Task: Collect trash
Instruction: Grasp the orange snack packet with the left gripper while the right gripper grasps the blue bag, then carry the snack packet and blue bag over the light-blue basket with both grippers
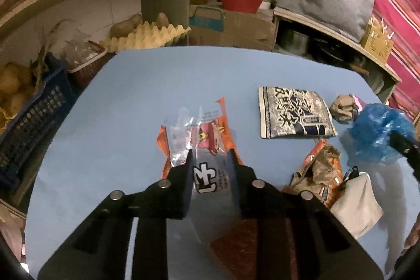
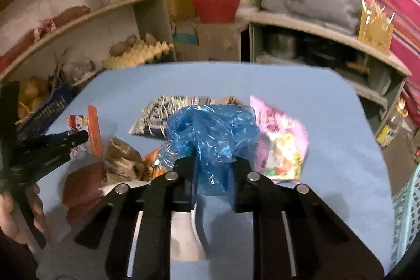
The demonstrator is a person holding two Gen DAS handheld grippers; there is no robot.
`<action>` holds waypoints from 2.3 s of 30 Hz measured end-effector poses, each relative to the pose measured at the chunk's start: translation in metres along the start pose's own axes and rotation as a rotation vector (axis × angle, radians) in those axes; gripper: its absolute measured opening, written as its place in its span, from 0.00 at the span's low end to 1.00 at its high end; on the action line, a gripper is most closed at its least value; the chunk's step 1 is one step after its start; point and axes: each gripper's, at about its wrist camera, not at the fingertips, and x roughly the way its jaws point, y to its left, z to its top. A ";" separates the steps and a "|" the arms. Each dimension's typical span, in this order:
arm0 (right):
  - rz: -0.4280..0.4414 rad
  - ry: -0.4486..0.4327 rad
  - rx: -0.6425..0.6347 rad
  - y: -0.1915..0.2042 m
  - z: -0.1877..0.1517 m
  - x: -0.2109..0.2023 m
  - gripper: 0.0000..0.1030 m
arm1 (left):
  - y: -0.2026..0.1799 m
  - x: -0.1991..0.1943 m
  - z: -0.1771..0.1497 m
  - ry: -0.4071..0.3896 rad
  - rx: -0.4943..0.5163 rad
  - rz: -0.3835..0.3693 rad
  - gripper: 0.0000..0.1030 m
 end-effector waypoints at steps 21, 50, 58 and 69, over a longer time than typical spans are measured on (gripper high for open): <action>-0.124 -0.141 0.100 -0.113 -0.021 -0.129 0.18 | -0.083 -0.101 -0.003 -0.198 0.105 -0.005 0.23; -0.376 -0.101 0.233 -0.297 -0.100 -0.238 0.18 | -0.346 -0.118 -0.039 -0.175 0.279 -0.259 0.23; -0.338 -0.088 0.281 -0.316 -0.117 -0.233 0.18 | -0.373 -0.114 -0.045 -0.190 0.282 -0.279 0.23; -0.356 -0.086 0.365 -0.344 -0.134 -0.234 0.18 | -0.432 -0.107 -0.058 -0.163 0.339 -0.359 0.23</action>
